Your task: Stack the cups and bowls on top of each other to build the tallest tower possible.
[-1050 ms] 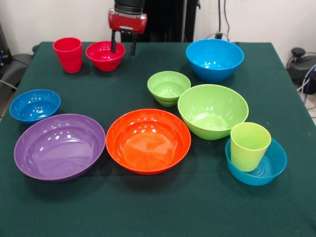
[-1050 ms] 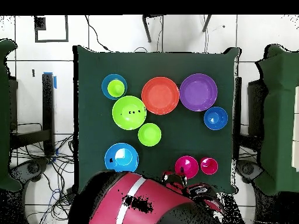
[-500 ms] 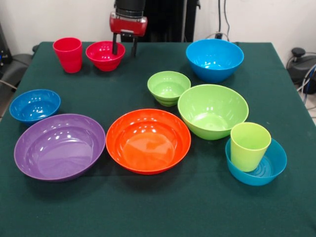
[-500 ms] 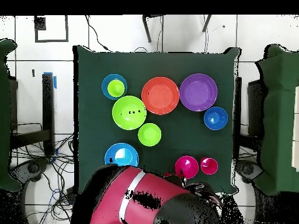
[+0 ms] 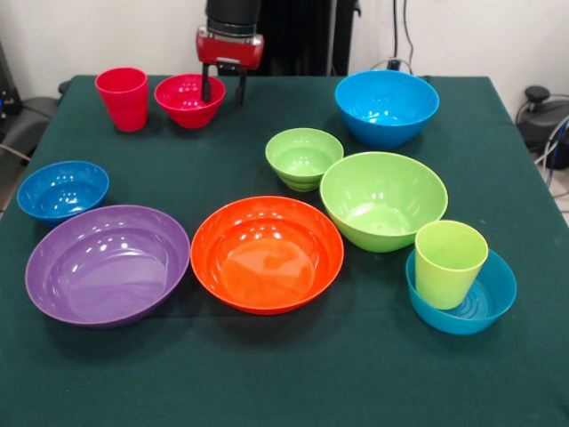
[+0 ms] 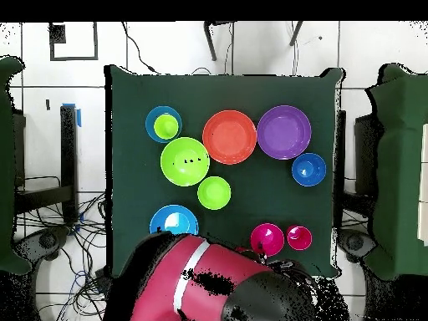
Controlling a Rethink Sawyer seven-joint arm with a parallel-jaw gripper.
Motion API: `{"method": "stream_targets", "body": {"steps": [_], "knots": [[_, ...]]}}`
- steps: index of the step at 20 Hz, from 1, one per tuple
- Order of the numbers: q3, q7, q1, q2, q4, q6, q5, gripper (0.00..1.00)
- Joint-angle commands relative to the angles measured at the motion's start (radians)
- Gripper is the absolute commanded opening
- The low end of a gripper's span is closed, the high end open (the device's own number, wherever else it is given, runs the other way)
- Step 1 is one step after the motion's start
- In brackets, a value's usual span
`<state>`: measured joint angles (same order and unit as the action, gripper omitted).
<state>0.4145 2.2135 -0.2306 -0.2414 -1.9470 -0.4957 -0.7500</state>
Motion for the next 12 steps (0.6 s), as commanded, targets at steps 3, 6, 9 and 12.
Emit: {"method": "stream_targets", "body": {"steps": [3,6,9,12], "knots": [[-0.161,0.078,-0.010,-0.129,0.047,0.128,-0.044,1.00],[-0.208,0.081,-0.027,-0.220,-0.004,0.229,-0.048,1.00],[-0.237,0.082,-0.049,-0.213,0.000,0.241,-0.035,1.00],[-0.254,0.076,-0.065,-0.174,0.026,0.221,-0.036,1.00]]}}
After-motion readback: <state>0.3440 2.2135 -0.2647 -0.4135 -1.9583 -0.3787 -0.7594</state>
